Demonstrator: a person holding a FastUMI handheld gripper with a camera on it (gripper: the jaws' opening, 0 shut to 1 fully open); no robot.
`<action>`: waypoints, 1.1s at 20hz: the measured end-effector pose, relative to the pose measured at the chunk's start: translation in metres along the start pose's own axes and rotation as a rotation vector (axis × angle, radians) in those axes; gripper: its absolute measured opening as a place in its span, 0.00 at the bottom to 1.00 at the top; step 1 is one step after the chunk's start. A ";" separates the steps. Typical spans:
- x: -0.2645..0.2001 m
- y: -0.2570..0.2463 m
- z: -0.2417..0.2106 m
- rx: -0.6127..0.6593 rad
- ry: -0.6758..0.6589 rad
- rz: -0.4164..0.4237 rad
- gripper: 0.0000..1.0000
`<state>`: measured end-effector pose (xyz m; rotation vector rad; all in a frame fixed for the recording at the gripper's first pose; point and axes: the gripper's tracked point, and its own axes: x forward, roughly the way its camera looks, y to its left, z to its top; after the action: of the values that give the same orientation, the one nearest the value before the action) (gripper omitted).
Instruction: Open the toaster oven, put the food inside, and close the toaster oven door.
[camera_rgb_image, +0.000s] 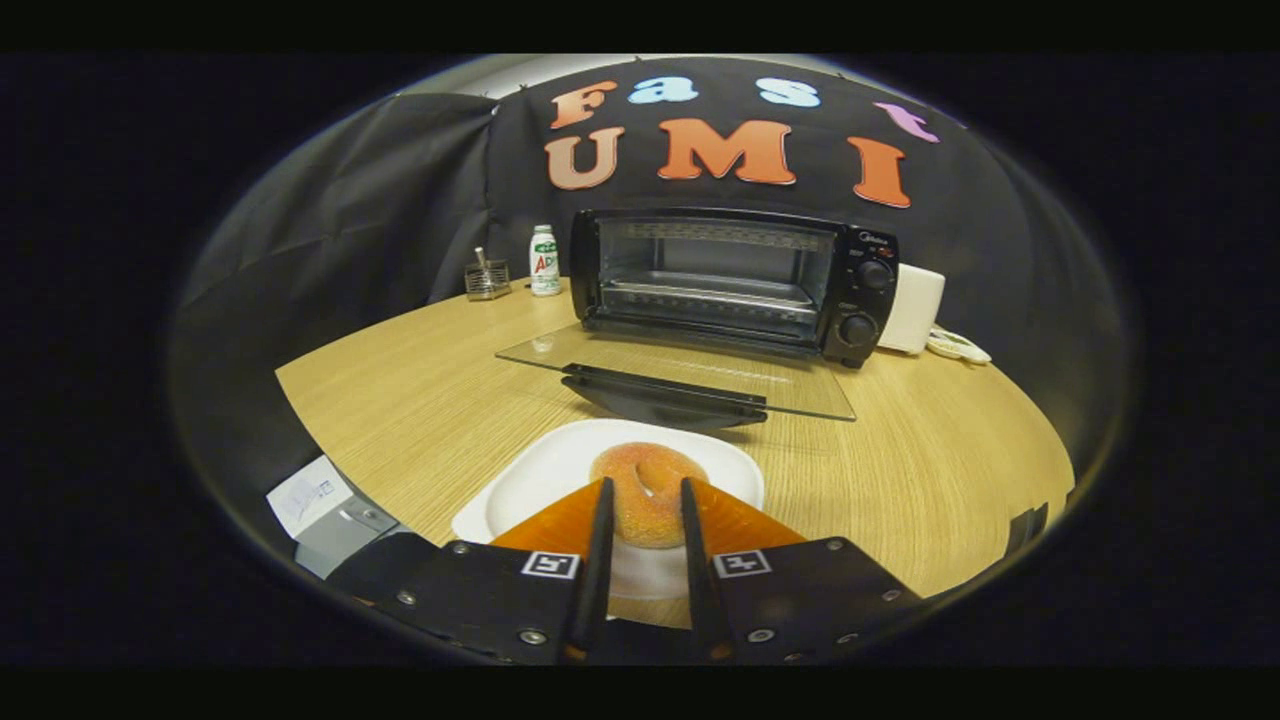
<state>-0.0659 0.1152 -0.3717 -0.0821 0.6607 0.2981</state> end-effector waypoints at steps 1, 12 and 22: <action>0.001 0.001 -0.001 0.023 0.004 0.009 0.26; -0.004 0.009 0.056 0.301 -0.112 0.104 0.24; 0.042 -0.011 0.155 0.692 -0.279 0.229 0.23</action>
<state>0.0604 0.1414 -0.2757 0.6900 0.4654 0.2801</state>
